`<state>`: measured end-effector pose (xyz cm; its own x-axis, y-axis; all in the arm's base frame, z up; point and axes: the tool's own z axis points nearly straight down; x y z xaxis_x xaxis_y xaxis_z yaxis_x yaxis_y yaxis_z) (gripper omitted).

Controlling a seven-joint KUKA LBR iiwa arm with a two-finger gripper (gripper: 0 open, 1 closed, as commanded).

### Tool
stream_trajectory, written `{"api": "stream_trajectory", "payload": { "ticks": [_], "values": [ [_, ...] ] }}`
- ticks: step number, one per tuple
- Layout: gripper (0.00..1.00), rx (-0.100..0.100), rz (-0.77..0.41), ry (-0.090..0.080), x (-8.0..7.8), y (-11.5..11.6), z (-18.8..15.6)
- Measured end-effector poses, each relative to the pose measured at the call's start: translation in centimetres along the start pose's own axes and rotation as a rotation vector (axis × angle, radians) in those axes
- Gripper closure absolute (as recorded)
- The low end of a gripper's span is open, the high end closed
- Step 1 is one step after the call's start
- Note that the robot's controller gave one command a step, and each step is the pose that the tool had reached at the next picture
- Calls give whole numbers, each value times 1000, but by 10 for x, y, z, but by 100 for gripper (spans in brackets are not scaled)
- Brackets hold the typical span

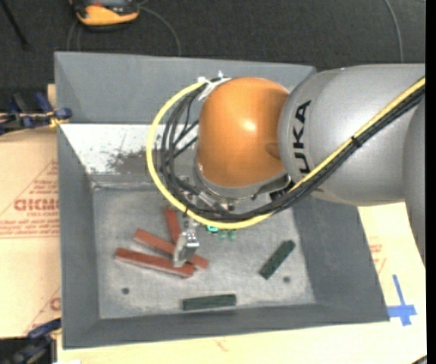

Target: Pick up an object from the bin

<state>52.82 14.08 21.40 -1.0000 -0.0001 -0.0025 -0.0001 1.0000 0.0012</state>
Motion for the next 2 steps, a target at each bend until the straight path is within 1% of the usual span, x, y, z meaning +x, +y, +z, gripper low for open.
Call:
{"api": "stream_trajectory", "payload": {
  "ticks": [1,2],
  "values": [
    [0,0,0,0,0,0,0],
    [0,-2,10,-8,-6,5,46]
  ]
}}
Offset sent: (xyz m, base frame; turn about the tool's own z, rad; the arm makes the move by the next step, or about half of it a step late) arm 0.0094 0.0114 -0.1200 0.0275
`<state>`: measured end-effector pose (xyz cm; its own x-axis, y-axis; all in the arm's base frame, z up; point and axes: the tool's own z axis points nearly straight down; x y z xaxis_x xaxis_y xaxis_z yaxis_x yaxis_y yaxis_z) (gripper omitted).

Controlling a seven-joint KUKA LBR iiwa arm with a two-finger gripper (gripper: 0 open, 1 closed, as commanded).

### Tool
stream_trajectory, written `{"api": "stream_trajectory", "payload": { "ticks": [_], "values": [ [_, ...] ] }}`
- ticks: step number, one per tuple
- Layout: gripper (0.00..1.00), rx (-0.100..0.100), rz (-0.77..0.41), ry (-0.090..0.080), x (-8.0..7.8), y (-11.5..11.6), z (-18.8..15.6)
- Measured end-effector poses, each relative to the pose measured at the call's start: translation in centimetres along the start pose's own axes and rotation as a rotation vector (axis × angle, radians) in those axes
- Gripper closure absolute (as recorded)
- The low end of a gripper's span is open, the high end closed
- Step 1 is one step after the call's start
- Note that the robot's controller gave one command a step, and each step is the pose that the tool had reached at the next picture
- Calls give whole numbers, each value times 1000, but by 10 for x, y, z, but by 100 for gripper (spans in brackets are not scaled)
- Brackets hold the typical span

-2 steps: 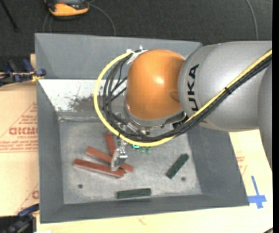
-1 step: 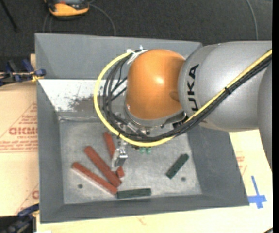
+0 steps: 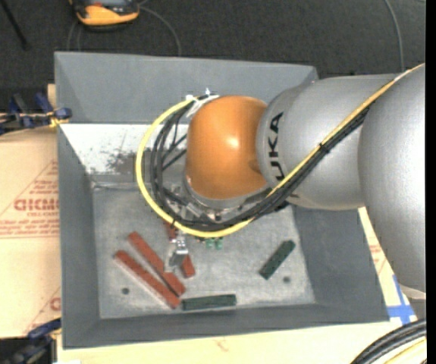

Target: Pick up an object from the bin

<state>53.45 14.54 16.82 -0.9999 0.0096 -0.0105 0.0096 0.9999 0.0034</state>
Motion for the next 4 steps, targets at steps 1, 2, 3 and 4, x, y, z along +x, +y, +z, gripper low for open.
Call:
{"api": "stream_trajectory", "payload": {
  "ticks": [1,2,3,4],
  "values": [
    [0,1,118,5,-6,-2,49],
    [0,1,264,2,0,-6,73],
    [0,-2,135,-1,-11,-1,75],
    [100,5,457,41,-31,-16,85]
  ]
}}
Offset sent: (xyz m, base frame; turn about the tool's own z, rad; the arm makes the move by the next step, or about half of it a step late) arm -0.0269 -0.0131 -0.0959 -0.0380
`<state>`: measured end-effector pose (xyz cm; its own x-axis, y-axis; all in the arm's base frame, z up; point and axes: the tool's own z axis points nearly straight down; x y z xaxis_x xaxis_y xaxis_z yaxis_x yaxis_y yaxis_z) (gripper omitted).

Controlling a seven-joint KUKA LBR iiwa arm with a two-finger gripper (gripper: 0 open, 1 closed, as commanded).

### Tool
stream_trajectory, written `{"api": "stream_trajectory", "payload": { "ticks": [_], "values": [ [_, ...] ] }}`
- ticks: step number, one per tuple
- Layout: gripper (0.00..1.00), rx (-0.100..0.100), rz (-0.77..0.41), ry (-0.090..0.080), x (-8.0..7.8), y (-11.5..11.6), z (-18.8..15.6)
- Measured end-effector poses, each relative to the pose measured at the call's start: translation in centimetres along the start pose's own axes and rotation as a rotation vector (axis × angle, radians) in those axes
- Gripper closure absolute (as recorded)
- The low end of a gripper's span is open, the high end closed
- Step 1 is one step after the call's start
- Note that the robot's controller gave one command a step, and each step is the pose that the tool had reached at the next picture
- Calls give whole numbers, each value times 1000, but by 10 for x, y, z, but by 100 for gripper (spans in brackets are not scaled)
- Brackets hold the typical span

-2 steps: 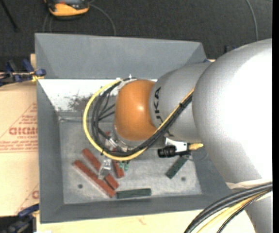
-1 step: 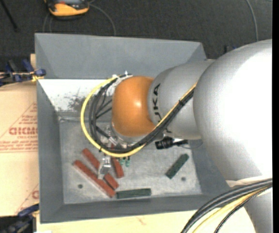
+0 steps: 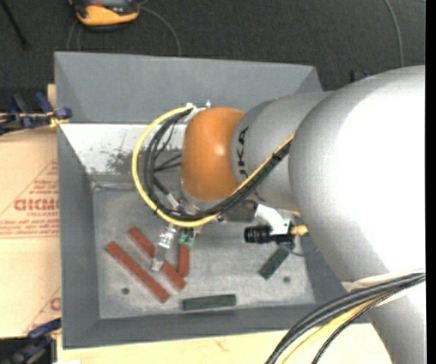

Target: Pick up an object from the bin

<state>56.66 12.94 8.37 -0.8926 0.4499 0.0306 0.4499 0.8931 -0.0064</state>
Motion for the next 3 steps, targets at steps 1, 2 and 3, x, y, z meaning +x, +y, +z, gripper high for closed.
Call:
{"api": "stream_trajectory", "payload": {
  "ticks": [1,2,3],
  "values": [
    [100,-1,1,-1,0,0,0],
    [100,-5,4,-27,6,-5,-37],
    [100,-16,18,-41,4,-1,-60]
  ]
}}
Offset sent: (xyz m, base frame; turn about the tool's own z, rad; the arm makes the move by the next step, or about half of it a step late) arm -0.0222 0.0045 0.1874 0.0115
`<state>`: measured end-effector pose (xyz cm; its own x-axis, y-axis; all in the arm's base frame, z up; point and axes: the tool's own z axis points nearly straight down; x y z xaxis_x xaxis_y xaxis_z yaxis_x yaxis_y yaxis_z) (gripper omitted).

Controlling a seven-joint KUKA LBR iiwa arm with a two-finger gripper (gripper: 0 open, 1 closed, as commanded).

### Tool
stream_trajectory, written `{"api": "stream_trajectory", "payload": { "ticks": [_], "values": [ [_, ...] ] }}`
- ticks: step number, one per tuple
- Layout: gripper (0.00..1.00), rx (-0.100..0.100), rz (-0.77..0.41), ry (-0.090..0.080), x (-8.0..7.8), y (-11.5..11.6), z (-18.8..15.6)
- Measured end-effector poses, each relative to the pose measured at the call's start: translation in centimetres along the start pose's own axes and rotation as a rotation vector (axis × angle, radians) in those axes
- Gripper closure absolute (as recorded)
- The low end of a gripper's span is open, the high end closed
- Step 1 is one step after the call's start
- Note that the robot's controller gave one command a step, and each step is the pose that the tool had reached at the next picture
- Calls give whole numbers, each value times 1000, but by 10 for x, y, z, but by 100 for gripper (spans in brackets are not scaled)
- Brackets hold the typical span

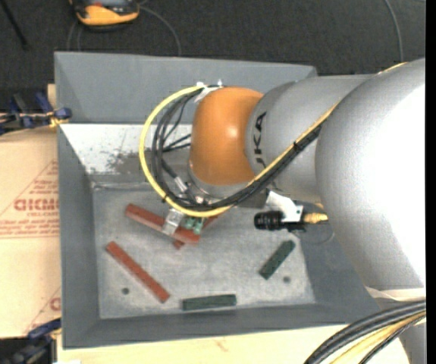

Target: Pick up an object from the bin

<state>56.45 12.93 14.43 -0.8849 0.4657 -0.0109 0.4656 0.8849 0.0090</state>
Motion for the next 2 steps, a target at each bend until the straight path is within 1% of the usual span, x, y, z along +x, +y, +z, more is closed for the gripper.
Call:
{"api": "stream_trajectory", "payload": {
  "ticks": [1,2],
  "values": [
    [100,16,34,18,3,0,-21],
    [100,9,33,10,-11,2,-74]
  ]
}}
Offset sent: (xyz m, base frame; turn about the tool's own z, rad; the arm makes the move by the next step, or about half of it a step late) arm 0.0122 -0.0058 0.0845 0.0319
